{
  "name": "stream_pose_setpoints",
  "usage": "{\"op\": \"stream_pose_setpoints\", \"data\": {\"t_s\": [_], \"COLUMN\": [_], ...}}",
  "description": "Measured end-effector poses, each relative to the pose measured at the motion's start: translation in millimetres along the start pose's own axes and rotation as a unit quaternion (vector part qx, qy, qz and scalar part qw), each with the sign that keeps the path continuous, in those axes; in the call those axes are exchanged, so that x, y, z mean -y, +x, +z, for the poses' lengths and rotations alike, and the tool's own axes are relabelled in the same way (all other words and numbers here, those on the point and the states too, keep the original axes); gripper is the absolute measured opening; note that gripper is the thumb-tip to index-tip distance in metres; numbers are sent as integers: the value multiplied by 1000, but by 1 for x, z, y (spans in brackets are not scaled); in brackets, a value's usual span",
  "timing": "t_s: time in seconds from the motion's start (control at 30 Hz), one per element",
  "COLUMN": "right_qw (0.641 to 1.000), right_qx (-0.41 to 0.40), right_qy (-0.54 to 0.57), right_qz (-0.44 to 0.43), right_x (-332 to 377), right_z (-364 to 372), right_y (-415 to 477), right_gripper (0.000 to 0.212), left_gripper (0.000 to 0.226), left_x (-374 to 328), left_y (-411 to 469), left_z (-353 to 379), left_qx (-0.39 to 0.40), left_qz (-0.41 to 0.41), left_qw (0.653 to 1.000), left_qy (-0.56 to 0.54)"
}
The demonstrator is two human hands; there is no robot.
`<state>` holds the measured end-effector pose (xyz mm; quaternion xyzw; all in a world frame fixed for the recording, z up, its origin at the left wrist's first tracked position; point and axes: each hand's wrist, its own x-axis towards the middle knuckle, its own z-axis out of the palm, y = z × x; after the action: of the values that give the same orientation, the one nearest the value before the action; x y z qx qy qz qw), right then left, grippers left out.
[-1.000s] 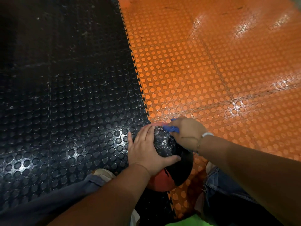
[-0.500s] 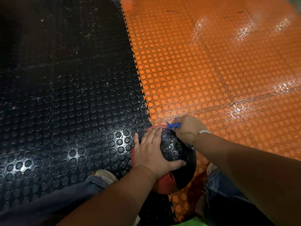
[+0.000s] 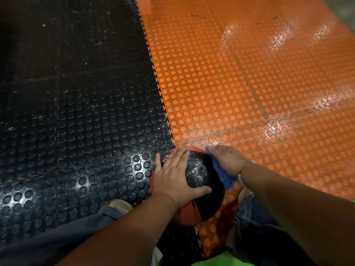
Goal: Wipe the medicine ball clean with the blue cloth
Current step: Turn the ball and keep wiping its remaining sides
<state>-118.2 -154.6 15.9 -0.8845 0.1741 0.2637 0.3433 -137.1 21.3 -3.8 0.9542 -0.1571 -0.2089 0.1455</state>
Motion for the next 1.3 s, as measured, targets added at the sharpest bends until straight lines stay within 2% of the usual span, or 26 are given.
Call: {"op": "stream_pose_setpoints", "data": {"t_s": [0.13,0.17,0.27,0.33,0.37,0.5,0.53,0.63,0.7,0.77,0.87,1.0,1.03,1.13,1.17,1.2,1.3], "right_qw": [974,972,994,992,990,967,969,991,994,989,981,959,964,989,989,987,970], "right_qx": [-59,-67,-59,-45,-49,-77,-81,-79,-34,-21,-50,-65,-79,-126,-129,-127,-76], "right_qy": [-153,-164,-92,-107,-130,-175,-162,-93,-103,-143,-172,-172,-147,-54,-61,-94,-155], "right_qz": [-157,-154,-11,38,23,-169,-171,-54,-13,-26,-75,-218,-208,-58,-31,-42,-170], "right_x": [13,11,1,2,6,19,16,7,6,12,22,20,17,14,16,18,24], "right_z": [19,17,3,0,2,17,16,1,-1,2,10,28,27,11,10,12,22], "right_y": [-20,-17,4,11,10,-18,-17,5,16,18,1,-33,-31,-1,5,6,-20], "right_gripper": [28,27,25,25,24,22,21,22,25,28,29,27,26,23,23,24,26], "left_gripper": [119,119,119,119,120,117,117,122,135,142,143,131,131,139,140,140,137], "left_x": [1,2,2,2,3,6,6,7,9,12,12,6,6,3,2,2,8], "left_y": [3,4,6,6,6,15,18,24,25,24,23,27,28,30,31,31,32], "left_z": [1,1,2,3,3,0,-1,-6,-9,-12,-15,-13,-13,-12,-12,-13,-14], "left_qx": [11,11,14,12,10,10,13,29,55,79,90,90,90,78,78,80,85], "left_qz": [-19,-21,-20,-18,-20,-32,-34,-30,-10,1,-12,-31,-30,-31,-34,-38,-41], "left_qw": [1000,999,999,999,999,998,998,998,998,997,996,995,995,996,996,996,995], "left_qy": [-17,-22,-28,-27,-28,-50,-54,-54,-23,9,21,-16,-18,-13,-15,-18,-29]}}
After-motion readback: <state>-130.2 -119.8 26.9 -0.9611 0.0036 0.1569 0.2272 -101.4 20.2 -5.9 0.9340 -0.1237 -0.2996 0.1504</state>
